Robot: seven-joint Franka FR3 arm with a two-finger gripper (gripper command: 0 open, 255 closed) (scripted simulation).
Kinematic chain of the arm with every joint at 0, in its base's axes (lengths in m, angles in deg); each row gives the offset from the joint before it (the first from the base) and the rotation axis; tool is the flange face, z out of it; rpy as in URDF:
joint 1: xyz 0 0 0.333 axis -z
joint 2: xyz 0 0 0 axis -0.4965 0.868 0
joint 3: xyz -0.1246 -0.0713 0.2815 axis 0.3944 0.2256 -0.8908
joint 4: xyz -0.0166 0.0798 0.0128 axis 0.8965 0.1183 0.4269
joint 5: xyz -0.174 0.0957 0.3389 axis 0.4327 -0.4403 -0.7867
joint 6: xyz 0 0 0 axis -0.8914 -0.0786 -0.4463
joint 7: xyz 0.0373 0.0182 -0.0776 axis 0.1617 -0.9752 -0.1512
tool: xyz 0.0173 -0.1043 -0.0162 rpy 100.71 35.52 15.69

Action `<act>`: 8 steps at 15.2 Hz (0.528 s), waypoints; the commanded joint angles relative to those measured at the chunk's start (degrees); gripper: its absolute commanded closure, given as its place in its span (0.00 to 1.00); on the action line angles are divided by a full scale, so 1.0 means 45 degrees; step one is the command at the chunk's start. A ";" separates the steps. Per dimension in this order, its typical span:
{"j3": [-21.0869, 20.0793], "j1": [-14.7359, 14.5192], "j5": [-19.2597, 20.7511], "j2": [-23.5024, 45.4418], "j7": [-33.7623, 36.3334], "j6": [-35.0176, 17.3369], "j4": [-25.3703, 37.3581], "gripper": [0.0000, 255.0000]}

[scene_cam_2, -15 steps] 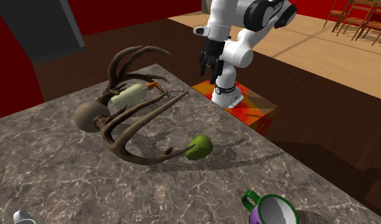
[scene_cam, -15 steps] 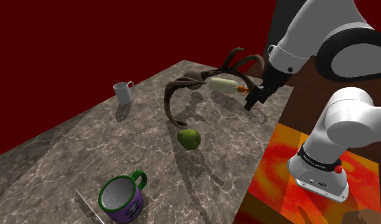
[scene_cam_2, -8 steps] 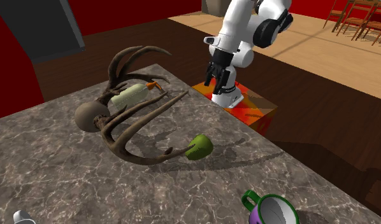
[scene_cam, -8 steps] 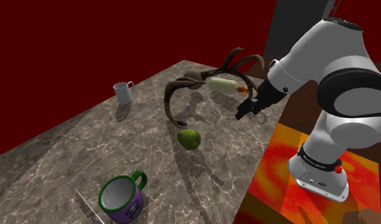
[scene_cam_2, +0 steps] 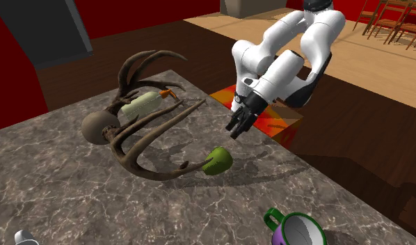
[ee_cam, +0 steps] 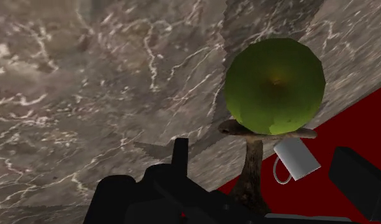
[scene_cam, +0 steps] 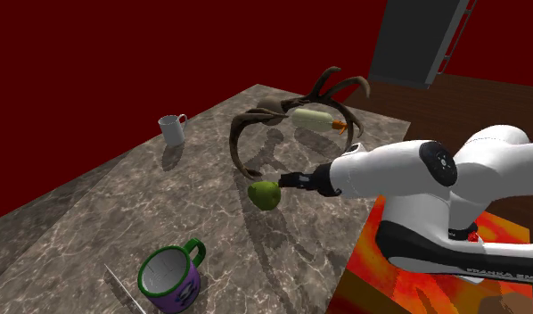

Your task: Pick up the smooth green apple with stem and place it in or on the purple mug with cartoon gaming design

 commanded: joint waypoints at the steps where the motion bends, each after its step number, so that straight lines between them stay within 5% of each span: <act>1: -0.1883 0.1854 -0.0393 -0.0159 0.1385 -0.1069 0.0938 0.00; 8: -0.3642 0.4495 -0.0921 0.0891 0.1073 -0.3008 0.1923 0.00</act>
